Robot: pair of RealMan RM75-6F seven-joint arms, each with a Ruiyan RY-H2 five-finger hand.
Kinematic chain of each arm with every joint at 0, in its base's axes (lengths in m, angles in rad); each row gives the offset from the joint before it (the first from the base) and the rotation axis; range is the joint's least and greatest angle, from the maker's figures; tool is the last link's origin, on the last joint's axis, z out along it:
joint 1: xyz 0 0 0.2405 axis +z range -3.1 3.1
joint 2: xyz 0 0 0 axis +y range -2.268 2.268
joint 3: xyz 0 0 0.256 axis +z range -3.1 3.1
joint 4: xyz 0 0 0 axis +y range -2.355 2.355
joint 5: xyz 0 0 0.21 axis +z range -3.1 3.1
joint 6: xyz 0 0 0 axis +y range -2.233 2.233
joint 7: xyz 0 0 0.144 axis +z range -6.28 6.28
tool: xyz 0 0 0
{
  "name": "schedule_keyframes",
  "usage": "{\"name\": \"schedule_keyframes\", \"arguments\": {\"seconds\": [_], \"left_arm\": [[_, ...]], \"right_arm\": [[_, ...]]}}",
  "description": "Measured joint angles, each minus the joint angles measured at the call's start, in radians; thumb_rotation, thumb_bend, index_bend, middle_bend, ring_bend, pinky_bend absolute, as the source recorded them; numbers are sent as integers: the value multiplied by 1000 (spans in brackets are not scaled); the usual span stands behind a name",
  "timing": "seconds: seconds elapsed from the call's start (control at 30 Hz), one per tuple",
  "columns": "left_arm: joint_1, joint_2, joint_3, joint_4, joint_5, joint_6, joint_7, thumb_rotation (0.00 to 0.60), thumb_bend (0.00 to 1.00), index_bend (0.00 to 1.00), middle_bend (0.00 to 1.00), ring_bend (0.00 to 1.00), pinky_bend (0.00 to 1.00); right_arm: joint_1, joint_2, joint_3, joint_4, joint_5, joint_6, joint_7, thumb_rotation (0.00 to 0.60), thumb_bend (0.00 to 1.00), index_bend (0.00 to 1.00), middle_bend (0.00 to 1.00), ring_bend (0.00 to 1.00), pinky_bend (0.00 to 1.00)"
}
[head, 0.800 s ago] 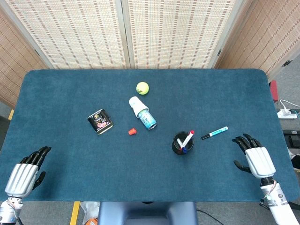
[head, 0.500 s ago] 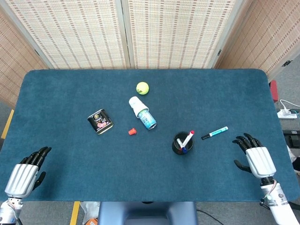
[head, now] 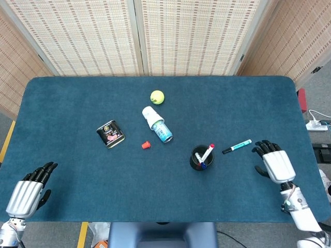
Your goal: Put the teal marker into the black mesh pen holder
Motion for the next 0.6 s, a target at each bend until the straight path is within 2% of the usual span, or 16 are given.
{"name": "schedule_keyframes", "arguments": {"seconds": [0.17, 0.33, 0.6], "left_arm": [[-1, -1, 0, 0, -3, -5, 3, 600, 331, 134, 120, 202, 386], [-2, -2, 2, 1, -3, -8, 7, 600, 331, 138, 120, 202, 386], [-3, -3, 0, 2, -10, -14, 7, 600, 331, 139, 120, 202, 386]], "right_arm": [[62, -86, 5, 158, -11, -57, 23, 600, 139, 411, 271, 204, 329], [100, -142, 0, 244, -17, -99, 52, 600, 140, 425, 276, 210, 334], [160, -276, -12, 459, -14, -182, 116, 600, 139, 431, 276, 210, 334]]}}
